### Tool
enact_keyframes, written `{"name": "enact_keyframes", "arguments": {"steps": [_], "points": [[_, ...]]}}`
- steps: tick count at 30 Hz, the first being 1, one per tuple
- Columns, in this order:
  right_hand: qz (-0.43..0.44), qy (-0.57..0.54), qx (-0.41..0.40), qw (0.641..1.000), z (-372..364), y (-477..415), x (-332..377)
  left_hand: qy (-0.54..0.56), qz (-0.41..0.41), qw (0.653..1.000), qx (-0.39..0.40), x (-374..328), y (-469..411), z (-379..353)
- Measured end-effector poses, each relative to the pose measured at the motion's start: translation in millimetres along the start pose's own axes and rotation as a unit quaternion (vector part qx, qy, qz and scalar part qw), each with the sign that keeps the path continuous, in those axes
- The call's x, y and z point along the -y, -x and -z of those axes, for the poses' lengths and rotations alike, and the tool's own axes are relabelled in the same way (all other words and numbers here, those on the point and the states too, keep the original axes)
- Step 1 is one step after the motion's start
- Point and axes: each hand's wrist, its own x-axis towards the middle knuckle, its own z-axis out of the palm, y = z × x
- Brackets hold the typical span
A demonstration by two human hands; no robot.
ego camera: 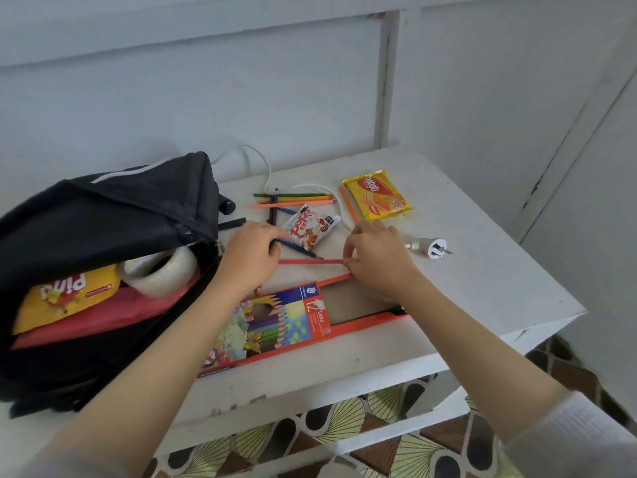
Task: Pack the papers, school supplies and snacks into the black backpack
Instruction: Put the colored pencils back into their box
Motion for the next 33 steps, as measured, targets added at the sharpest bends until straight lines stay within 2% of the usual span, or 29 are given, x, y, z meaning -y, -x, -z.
{"name": "enact_keyframes", "arguments": {"steps": [2, 4, 5, 7, 8, 10, 13, 15, 19, 22, 24, 27, 31, 33], "points": [[-0.023, -0.108, -0.031, 0.993, 4, 5, -4, -0.027, 0.013, 0.999, 0.018, 8, -10, 1], [-0.070, -0.258, -0.057, 0.962, 14, 11, -5, -0.034, 0.020, 0.998, 0.044, 12, -18, 0], [-0.098, -0.346, -0.071, 0.930, 21, 16, -5, -0.041, 0.017, 0.997, 0.059, 12, -20, 0], [-0.136, -0.518, -0.115, 0.837, 33, 27, -3, -0.054, 0.005, 0.995, 0.081, 13, -23, 0], [-0.147, -0.569, -0.147, 0.796, 38, 34, -3, -0.051, 0.003, 0.995, 0.085, 14, -24, 0], [-0.181, -0.603, -0.210, 0.748, 46, 47, -5, -0.043, -0.001, 0.996, 0.082, 15, -25, 0], [-0.229, -0.601, -0.279, 0.713, 52, 64, -13, -0.028, 0.000, 0.997, 0.071, 16, -26, 2], [-0.241, -0.563, -0.308, 0.728, 52, 74, -18, 0.000, 0.012, 0.998, 0.054, 17, -26, 10], [-0.236, -0.440, -0.329, 0.802, 43, 88, -26, 0.080, 0.055, 0.995, -0.007, 12, -27, 36], [-0.212, -0.364, -0.300, 0.856, 36, 90, -32, 0.196, 0.084, 0.976, -0.042, -17, -25, 50], [-0.197, -0.325, -0.276, 0.883, 31, 90, -31, 0.284, 0.089, 0.954, -0.028, -44, -18, 51], [-0.171, -0.318, -0.244, 0.900, 27, 92, -25, 0.412, 0.079, 0.907, 0.042, -79, -4, 35], [-0.129, -0.281, -0.124, 0.943, 22, 96, -24, 0.394, 0.055, 0.914, 0.085, -97, 12, 8], [-0.123, -0.244, -0.108, 0.956, 18, 98, -28, 0.388, 0.054, 0.917, 0.073, -100, 15, 1]]}}
